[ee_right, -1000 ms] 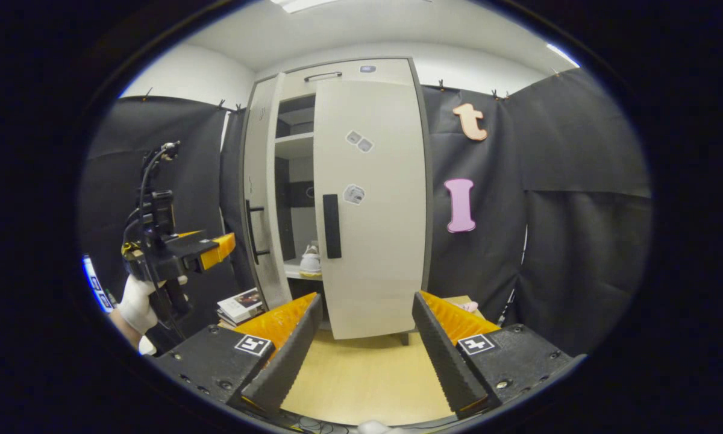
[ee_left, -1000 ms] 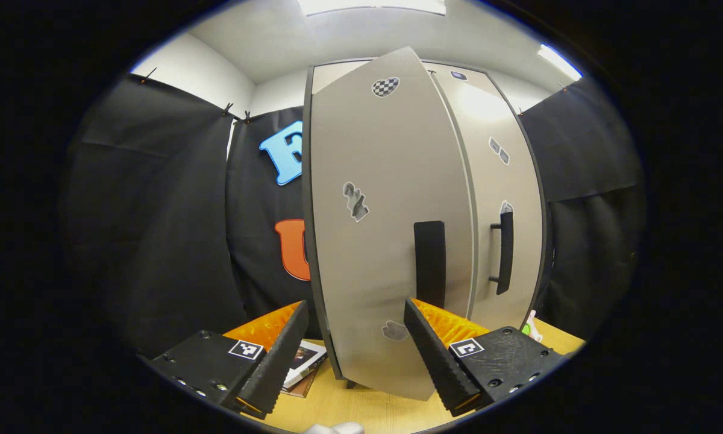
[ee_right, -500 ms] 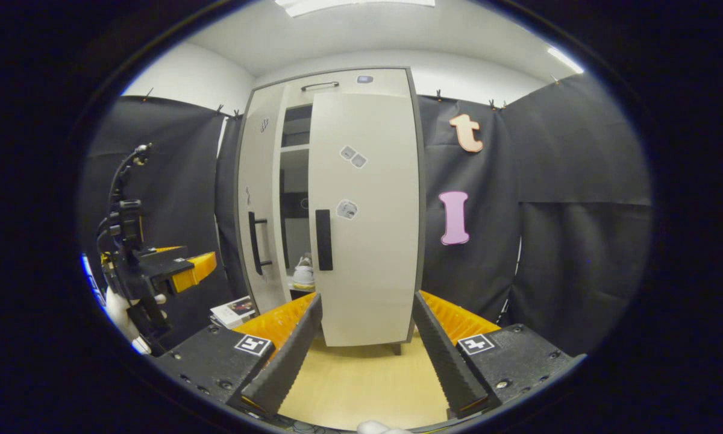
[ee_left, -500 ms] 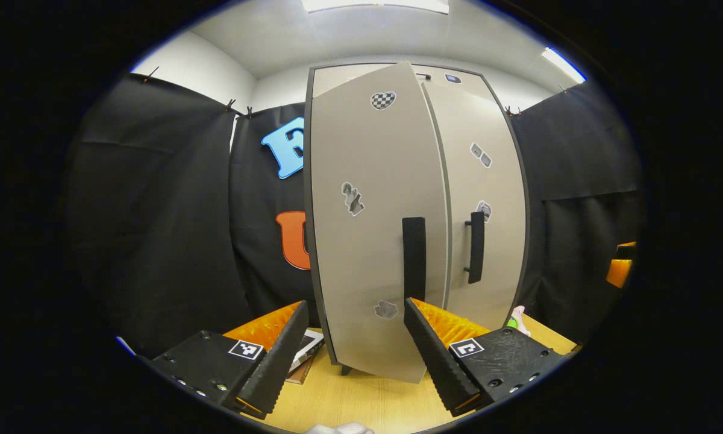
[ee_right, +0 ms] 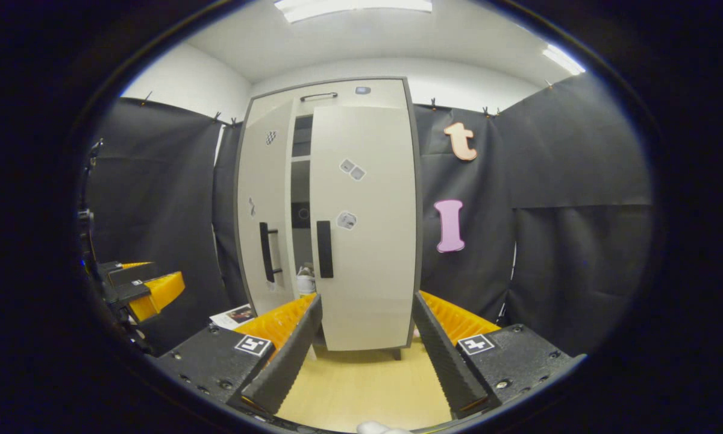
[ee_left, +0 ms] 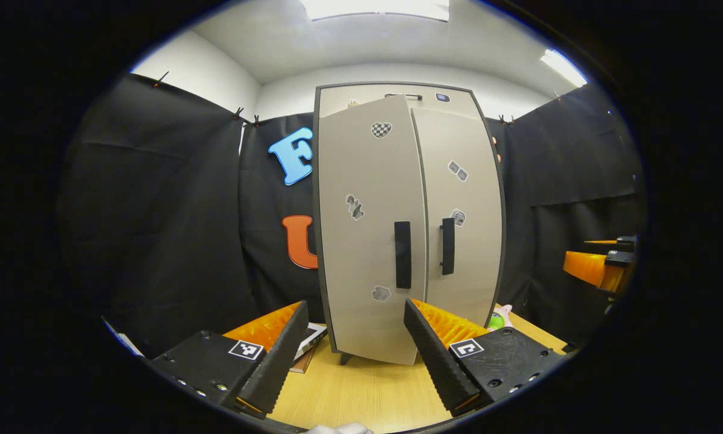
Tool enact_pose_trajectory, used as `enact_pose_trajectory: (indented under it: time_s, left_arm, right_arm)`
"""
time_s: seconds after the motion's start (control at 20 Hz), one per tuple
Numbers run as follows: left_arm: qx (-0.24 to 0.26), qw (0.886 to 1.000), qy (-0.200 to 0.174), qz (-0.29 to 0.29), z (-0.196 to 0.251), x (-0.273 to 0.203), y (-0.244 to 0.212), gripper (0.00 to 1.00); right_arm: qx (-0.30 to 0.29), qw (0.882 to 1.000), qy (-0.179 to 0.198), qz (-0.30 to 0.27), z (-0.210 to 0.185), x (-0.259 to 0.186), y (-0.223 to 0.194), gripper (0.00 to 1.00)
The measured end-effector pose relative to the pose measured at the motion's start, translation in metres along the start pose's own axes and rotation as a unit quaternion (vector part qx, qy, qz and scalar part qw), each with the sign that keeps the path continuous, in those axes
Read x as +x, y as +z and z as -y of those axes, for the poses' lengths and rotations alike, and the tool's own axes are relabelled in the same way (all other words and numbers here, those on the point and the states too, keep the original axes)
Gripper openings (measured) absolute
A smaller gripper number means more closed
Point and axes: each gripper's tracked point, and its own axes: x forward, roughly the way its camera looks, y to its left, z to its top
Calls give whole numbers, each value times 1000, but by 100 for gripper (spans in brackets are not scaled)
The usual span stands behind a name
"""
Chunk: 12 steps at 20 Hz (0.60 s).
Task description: Grab one shoe with the right hand and put it into the shoe cabinet, grab the other shoe with the left hand and put it into the shoe cabinet; then close the right door with the right hand and the left door with the left hand.
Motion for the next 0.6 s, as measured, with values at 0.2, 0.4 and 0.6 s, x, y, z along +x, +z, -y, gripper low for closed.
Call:
enact_pose_trajectory:
  time_s: [0.2,0.4,0.6]
  left_arm:
    - [4,1000,-11,7,6,-16,5,96]
    - [-4,1000,-19,13,10,-21,11,100]
    - [4,1000,-15,19,4,-20,14,96]
  right_arm:
    - [-1,1000,10,1,-14,-8,-2,95]
    - [-2,1000,13,4,-19,-15,0,98]
    - [-6,1000,12,4,-20,-18,2,98]
